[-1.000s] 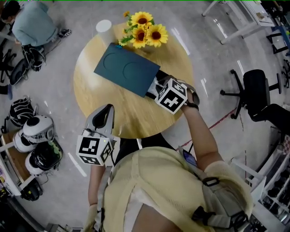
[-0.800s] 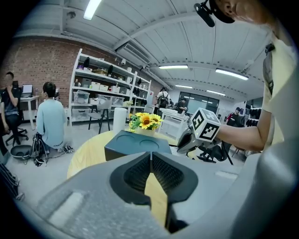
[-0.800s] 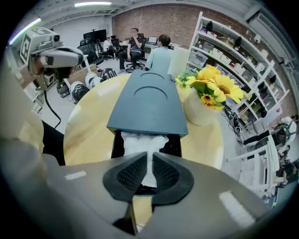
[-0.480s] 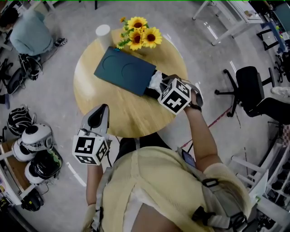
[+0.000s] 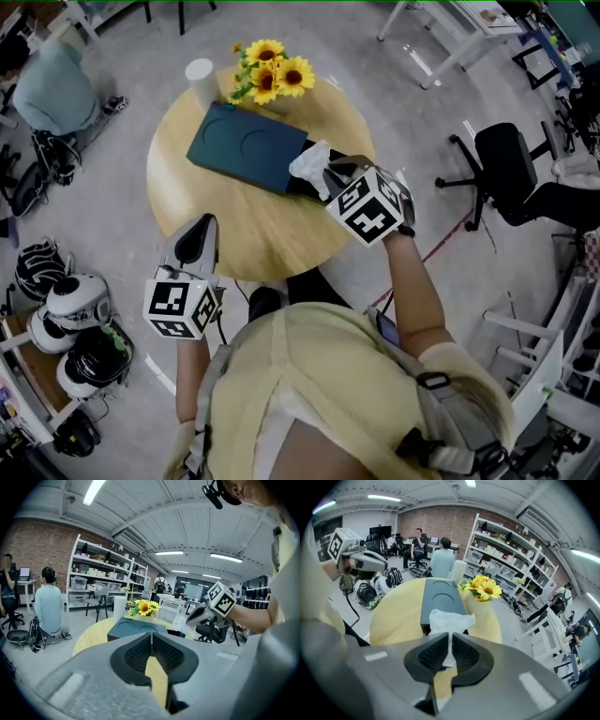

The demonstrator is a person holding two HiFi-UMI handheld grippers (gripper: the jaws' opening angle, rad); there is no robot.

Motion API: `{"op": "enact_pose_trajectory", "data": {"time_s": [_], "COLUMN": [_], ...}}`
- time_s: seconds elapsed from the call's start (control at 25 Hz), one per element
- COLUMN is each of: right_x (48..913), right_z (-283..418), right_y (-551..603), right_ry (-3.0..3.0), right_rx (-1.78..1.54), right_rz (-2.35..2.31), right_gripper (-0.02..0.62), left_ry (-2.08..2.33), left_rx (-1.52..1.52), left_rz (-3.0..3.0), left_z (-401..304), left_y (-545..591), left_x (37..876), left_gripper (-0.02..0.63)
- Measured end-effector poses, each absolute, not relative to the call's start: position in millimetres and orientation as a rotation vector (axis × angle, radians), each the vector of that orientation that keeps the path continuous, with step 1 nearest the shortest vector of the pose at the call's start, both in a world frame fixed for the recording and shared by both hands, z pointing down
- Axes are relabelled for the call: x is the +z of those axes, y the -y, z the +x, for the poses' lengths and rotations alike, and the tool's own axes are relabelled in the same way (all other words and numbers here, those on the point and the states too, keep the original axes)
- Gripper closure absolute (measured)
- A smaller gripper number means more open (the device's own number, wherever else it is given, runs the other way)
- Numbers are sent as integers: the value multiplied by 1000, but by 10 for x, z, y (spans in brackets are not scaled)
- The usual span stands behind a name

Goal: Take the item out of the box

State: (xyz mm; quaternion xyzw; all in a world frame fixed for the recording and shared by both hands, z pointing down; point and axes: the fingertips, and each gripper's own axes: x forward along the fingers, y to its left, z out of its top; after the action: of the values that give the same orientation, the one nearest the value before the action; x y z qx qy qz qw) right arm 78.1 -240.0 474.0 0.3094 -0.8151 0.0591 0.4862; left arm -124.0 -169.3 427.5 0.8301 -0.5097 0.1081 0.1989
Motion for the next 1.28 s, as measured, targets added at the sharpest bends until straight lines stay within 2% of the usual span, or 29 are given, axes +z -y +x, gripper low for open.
{"op": "enact_pose_trajectory", "data": {"time_s": [1.28], "right_x": [3857], "right_z": [447], "right_y": [1617], "right_ry": [2457], "right_rx": [329], "right_rz": [882], "right_gripper": [569], "left_ry": [1464], "left_rx": [279], "left_rz": [2374], "left_z": [-1416], "left_y": [1468], "left_x": [3936], "left_gripper": [600]}}
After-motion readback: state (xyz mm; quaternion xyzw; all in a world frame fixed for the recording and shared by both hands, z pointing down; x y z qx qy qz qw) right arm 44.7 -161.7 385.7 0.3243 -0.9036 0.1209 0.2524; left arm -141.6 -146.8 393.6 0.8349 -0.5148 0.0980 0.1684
